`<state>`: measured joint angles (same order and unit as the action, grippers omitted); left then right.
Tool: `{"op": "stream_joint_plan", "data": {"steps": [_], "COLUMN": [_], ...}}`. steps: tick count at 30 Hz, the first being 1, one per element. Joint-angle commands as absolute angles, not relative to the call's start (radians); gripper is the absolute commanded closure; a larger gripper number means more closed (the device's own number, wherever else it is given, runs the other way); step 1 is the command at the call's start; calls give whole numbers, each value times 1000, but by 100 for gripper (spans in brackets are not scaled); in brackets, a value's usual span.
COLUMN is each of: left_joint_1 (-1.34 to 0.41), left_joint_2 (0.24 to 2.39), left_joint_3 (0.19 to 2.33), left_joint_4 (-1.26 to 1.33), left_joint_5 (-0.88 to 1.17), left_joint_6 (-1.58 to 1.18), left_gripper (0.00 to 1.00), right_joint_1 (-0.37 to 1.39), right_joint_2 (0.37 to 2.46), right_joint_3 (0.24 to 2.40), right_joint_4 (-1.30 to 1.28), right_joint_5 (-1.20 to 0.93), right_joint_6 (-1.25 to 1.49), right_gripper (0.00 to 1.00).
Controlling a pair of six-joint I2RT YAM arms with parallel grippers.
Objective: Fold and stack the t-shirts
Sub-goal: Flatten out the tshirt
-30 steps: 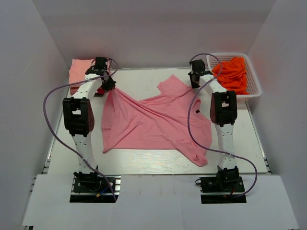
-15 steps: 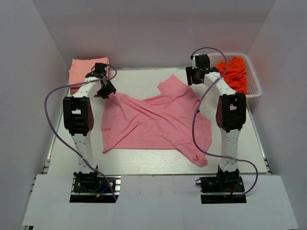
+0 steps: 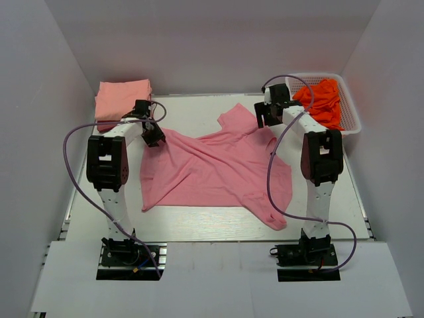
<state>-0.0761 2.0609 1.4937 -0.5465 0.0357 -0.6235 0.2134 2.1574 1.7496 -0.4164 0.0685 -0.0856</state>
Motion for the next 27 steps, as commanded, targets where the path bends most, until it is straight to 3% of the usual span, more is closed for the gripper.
{"op": "stream_joint_plan", "data": {"steps": [1,7,9,10,13,14,16,22,27], "left_joint_1": [-80,-80,-80,-80,-80,-71,-60,-60,-60], "left_joint_2": [2010,2043,2069,2069,2080,2063,2022,1939,1916], "left_joint_3": [1506,1520,1532,1546,1555,1543,1510,1486,1486], "left_joint_4": [-457,-448,-459,-459,-468,-468,-459,-462,-471], "left_joint_5": [52,26,40,49,58,58,48,-69,-83], "left_joint_6": [-601,-581,-572,-572,-563,-552,-552,-552,-552], "left_gripper": [55,59,68,79,100,100,100,100,100], "right_joint_1": [210,207,209,209,207,207,207,196,205], "right_joint_2": [2174,2187,2194,2194,2198,2195,2204,2230,2232], "right_joint_3": [1743,1740,1741,1740,1746,1743,1752,1784,1801], "right_joint_4": [-393,-410,-413,-416,-419,-419,-419,-433,-402], "right_joint_5": [54,80,83,81,71,69,60,137,32], "right_joint_6": [-75,-52,-45,-43,-25,-22,-9,63,8], "right_gripper": [24,32,37,40,63,79,100,100,100]}}
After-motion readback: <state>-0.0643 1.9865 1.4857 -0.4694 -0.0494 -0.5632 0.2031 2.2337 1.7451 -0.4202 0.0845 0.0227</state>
